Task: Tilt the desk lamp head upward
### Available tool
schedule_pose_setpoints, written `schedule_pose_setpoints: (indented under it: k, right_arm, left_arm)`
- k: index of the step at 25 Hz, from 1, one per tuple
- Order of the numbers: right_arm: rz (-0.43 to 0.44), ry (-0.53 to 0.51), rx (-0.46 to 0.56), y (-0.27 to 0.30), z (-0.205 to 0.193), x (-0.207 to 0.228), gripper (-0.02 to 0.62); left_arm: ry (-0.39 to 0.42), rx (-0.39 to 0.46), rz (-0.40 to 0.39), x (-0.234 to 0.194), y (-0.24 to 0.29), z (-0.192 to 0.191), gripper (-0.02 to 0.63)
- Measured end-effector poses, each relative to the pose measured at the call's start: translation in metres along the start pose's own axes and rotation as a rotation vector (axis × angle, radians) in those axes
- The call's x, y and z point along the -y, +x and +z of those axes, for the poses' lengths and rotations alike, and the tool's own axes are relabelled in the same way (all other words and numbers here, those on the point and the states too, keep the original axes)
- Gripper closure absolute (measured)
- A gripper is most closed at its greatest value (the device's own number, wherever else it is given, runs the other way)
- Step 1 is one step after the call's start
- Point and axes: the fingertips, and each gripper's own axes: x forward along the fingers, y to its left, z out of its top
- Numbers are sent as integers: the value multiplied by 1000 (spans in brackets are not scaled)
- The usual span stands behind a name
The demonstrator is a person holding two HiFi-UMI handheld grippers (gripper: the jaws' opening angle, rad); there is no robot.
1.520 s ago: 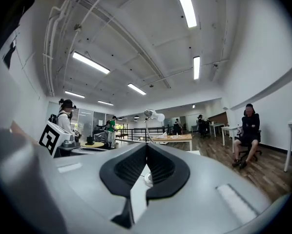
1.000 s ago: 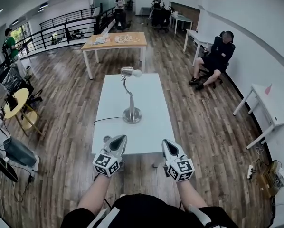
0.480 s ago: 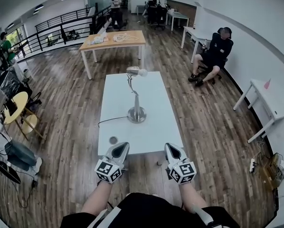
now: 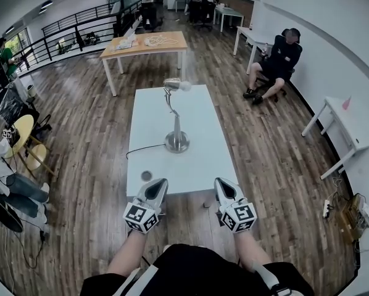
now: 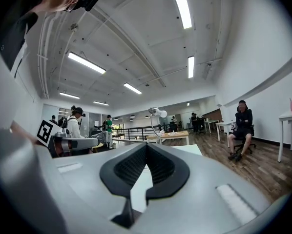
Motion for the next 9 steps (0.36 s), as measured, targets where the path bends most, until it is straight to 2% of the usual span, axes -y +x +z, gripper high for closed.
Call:
schedule_pose_setpoints:
  k: [9]
  right_arm:
    - [6,4,8,2,1,6,591]
  left_arm:
    - [1,-9,3,2,7,-5,606]
